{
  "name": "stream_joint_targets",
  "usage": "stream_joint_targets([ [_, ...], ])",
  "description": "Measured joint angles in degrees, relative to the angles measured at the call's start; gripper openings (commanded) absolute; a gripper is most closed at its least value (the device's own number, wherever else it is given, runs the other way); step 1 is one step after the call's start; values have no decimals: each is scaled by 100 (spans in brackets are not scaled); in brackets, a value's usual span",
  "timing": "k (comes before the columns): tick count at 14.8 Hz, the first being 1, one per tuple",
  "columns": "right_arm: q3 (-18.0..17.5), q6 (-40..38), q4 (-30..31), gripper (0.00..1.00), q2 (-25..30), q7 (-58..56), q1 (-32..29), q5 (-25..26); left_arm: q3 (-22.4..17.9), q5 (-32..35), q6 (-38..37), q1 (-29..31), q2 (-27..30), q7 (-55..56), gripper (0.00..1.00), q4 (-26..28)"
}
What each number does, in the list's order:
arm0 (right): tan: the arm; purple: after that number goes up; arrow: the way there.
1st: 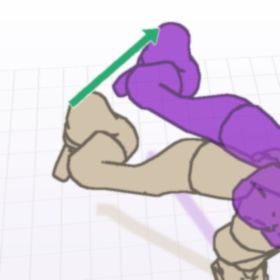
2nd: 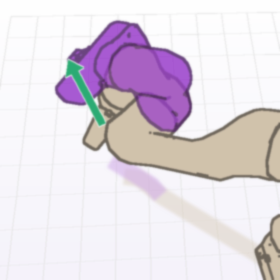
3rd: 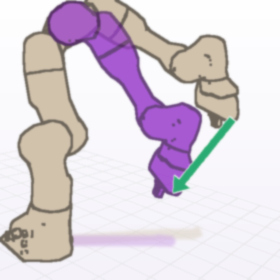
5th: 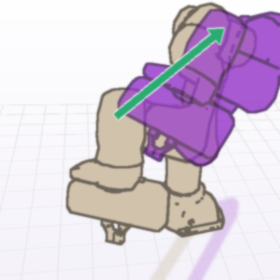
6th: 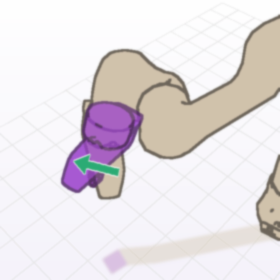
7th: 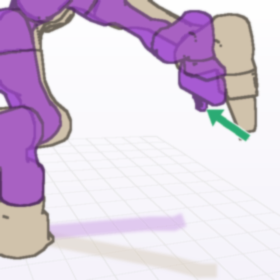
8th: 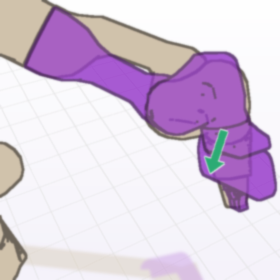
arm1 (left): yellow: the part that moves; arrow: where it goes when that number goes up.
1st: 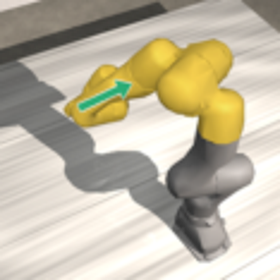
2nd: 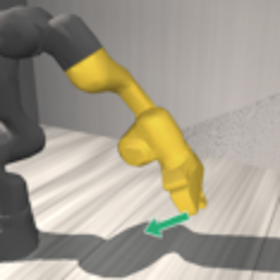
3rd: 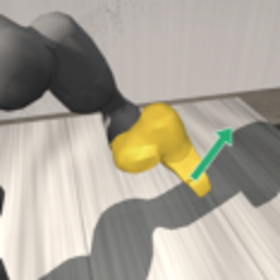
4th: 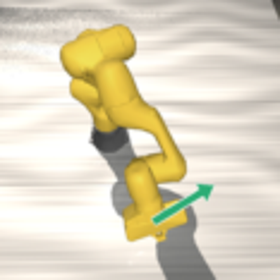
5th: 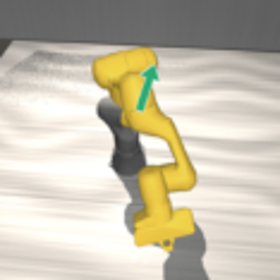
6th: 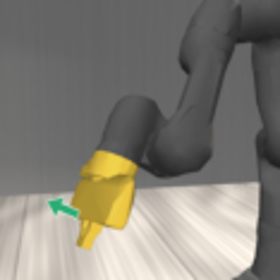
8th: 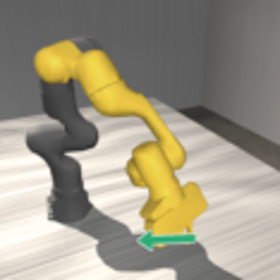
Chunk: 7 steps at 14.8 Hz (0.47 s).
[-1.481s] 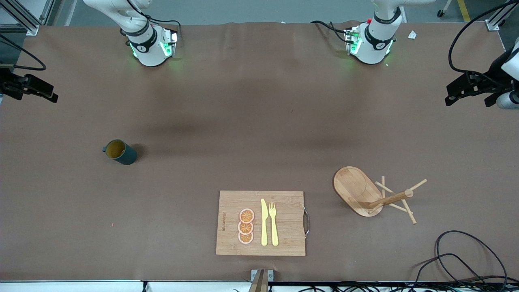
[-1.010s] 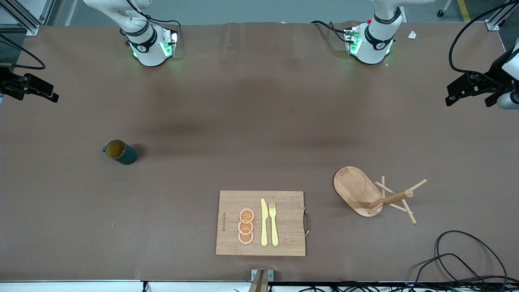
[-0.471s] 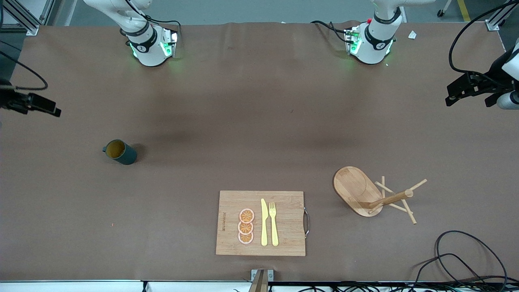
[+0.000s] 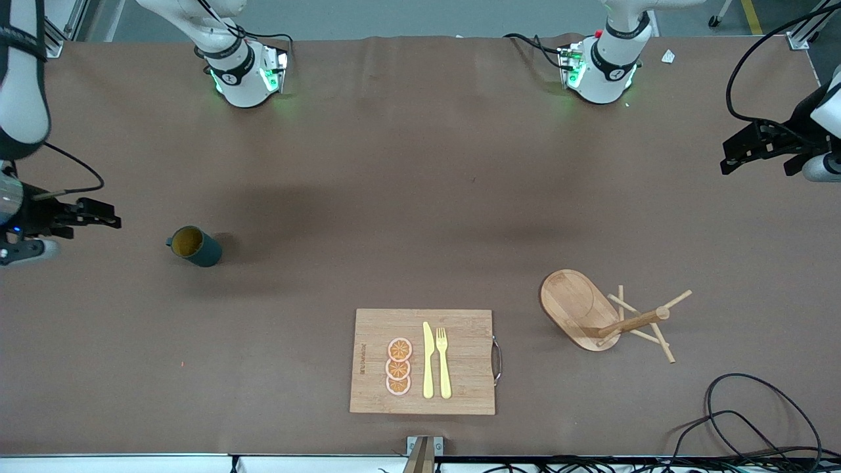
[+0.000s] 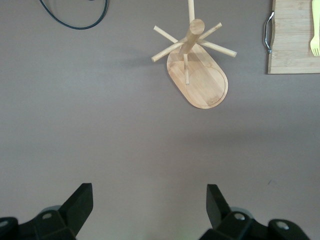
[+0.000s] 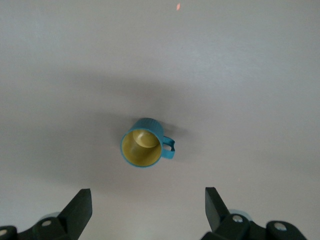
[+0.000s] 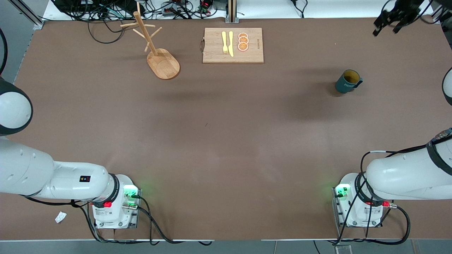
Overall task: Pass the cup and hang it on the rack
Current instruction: 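Reach the right gripper to the teal mug and grasp its rim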
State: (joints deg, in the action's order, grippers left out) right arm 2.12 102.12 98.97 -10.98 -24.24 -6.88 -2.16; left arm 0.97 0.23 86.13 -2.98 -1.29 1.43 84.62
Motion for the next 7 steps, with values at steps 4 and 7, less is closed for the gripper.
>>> stream_joint_targets([
  [4,-6,1065,843,100,-248,-1167,-4,-135,-9,0,0,1,-12,-1,100,-1],
  [7,-1,2005,1439,100,-467,-2036,-41,-200,-10,0,0,1,-14,-1,100,-1],
])
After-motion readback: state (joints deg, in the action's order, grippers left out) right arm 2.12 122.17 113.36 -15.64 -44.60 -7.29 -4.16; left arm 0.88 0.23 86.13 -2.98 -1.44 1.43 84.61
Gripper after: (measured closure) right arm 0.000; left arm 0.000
